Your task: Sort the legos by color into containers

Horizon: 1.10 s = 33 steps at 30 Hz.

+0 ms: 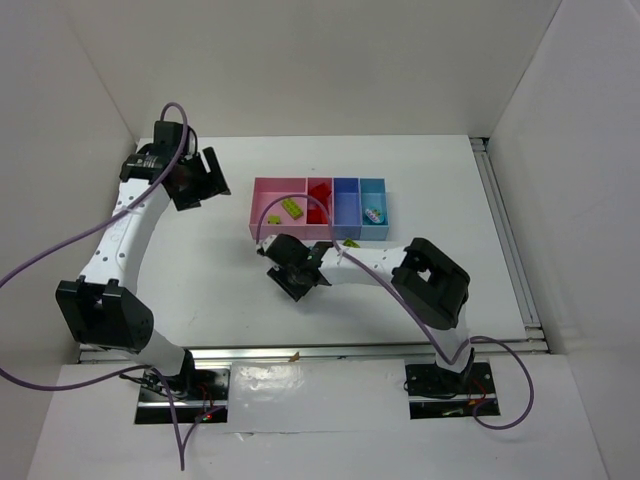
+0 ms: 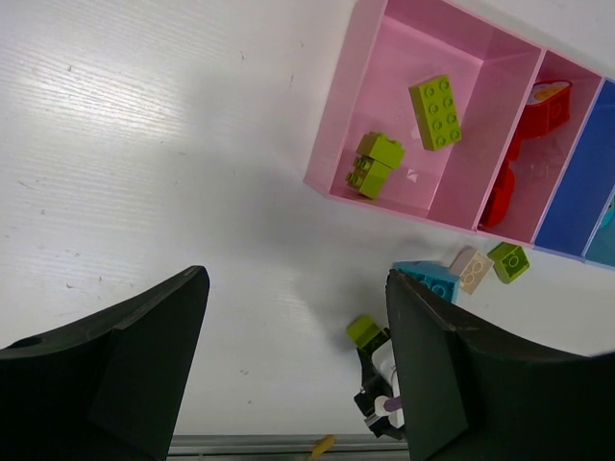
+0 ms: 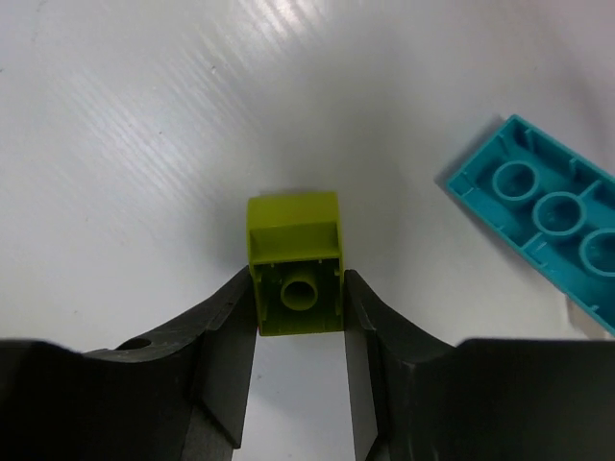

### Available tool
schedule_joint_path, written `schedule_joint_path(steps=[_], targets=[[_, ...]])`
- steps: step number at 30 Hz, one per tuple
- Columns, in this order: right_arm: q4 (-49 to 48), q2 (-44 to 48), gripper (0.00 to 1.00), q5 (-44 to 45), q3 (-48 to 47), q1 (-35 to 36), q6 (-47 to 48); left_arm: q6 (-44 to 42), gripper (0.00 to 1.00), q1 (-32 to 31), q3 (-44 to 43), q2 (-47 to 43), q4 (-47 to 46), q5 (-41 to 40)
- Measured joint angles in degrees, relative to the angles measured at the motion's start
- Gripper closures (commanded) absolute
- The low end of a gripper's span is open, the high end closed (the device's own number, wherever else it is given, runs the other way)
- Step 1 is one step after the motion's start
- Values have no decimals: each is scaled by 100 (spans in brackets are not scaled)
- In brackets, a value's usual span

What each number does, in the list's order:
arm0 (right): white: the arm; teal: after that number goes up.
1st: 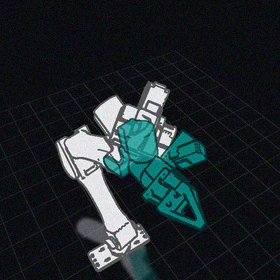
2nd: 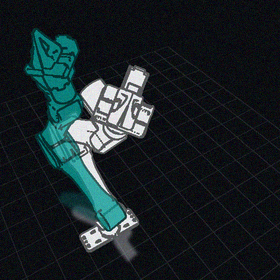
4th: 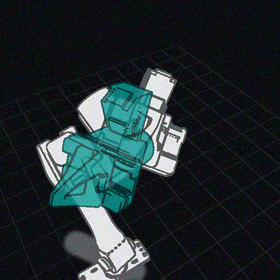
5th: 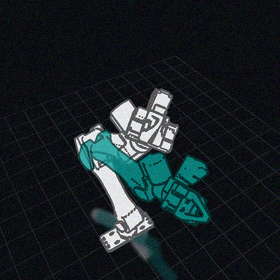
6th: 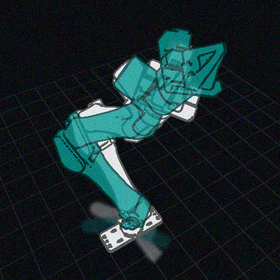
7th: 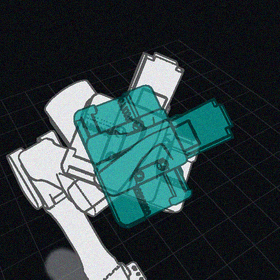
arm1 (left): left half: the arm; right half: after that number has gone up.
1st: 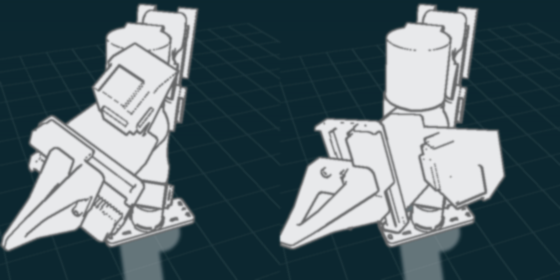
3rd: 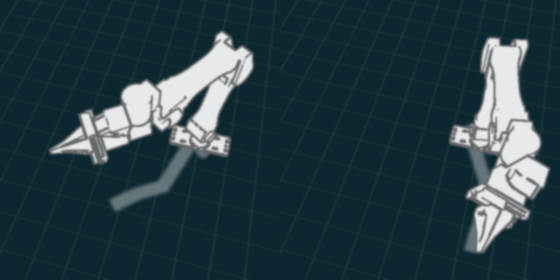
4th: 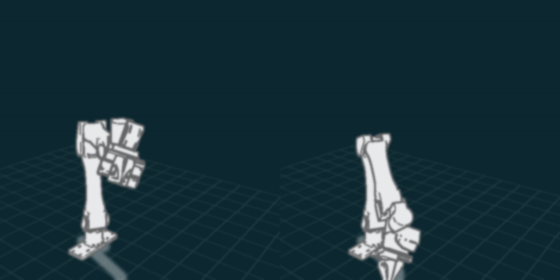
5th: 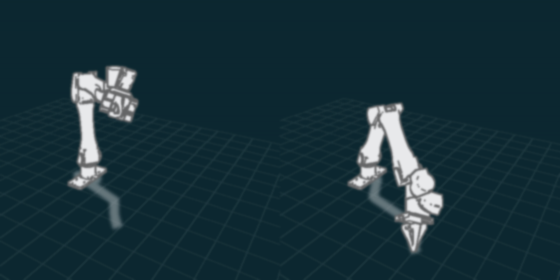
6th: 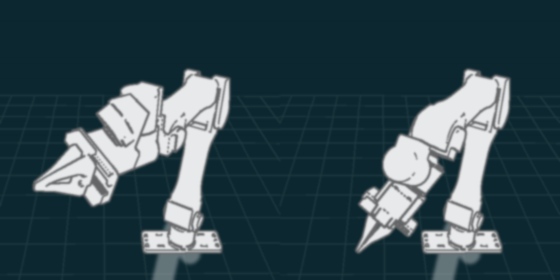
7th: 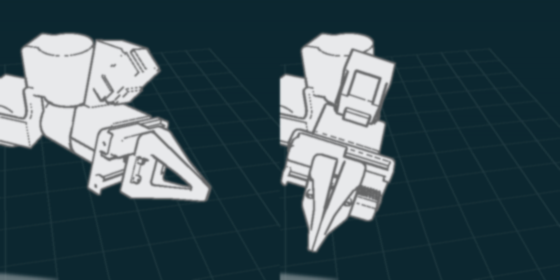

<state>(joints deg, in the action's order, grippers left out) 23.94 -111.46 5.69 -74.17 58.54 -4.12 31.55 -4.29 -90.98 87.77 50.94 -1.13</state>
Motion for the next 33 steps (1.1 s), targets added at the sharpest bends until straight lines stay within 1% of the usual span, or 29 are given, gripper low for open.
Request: schedule_joint_path(steps=[5,7,15,18,21,22,23,24,27,28,30,31,33], targets=[[-28,160,67,254,-11,-76,-4,-15,15,127,0,0,0,35],[76,323,67,308,-197,-223,-48,-15,15,229,0,0,0,42],[-33,299,67,426,-1978,-1266,-280,13,15,555,2,-24,2,11],[-109,-105,67,437,-2667,-1497,-341,13,15,599,50,-70,2,44],[-210,-660,66,396,-3150,-1558,-372,13,15,603,116,-114,2,105],[-223,-837,60,380,-3263,-1558,-376,13,15,603,136,-125,4,125],[-188,-1049,51,372,-3440,-1556,-398,13,15,603,142,-127,9,138],[-186,-1287,35,348,-3646,-1558,-417,13,15,603,142,-127,9,144],[31,-1956,23,354,-4402,-1569,-507,9,15,603,142,-129,7,155],[72,-2068,20,380,-4538,-1569,-544,9,15,603,144,-129,7,160],[118,-2041,20,437,-4476,-1574,-579,9,15,603,146,-129,7,162],[35,-1906,20,459,-4264,-1591,-614,9,15,603,149,-129,7,164],[-103,-1462,24,525,-3668,-1606,-664,9,15,603,149,-129,7,168]])
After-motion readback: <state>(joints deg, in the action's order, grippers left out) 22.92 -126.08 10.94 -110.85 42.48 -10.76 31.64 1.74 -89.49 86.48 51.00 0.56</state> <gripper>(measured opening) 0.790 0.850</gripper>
